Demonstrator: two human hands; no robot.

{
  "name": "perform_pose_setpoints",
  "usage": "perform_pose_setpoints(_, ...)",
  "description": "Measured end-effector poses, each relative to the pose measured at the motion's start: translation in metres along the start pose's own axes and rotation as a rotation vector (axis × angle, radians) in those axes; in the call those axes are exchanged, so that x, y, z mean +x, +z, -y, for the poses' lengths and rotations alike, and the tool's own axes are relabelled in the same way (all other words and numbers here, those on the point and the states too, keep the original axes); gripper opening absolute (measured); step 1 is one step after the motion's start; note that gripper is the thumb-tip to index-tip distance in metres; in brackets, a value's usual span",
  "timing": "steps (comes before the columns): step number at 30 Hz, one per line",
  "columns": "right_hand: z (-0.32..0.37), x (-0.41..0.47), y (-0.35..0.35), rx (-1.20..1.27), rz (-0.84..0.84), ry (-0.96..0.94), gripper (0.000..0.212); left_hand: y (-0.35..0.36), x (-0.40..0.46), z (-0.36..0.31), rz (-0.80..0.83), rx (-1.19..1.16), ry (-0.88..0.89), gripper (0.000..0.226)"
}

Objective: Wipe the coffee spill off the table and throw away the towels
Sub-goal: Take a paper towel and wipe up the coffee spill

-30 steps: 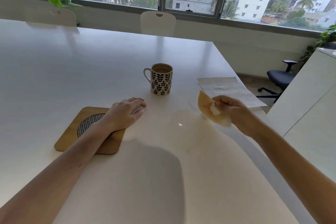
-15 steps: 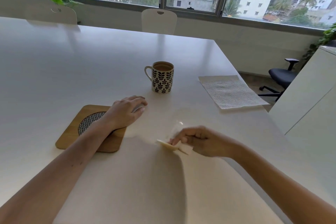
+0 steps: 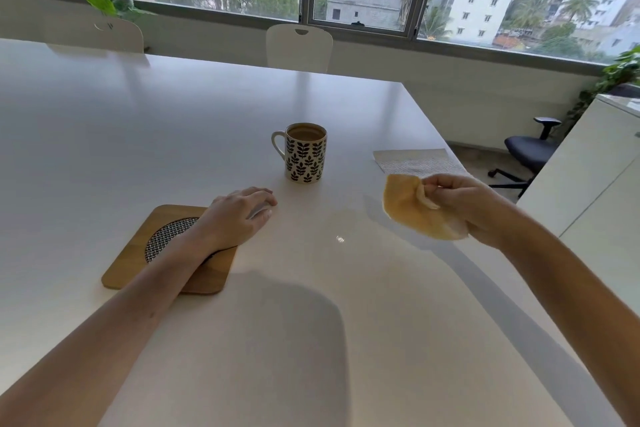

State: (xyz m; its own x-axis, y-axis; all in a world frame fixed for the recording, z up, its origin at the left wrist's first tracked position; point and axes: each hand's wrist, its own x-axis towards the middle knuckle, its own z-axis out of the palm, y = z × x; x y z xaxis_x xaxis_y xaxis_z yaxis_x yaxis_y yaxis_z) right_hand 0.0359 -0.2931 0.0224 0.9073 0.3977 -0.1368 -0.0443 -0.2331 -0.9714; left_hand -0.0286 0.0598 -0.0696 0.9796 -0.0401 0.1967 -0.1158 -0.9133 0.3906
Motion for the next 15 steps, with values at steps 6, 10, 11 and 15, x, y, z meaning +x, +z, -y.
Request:
perform_pose_setpoints(6,-0.002,0.001,0.015,0.331,0.24,0.088,0.032,-0.001,-0.001,-0.002,-0.005,-0.005,-0.001,0.027)
perform_pose_setpoints(10,-0.004,0.002,0.023,0.329,0.256,0.069,0.046,-0.001,-0.001,-0.001,-0.004,-0.005,-0.007,0.027)
perform_pose_setpoints(11,-0.005,0.003,0.025,0.294,0.24,0.046,0.041,-0.001,-0.001,-0.001,-0.003,-0.005,-0.009,0.027)
perform_pose_setpoints(15,-0.012,0.005,0.037,-0.071,0.0,-0.264,0.028,-0.001,0.0,-0.001,-0.006,-0.001,-0.005,0.027)
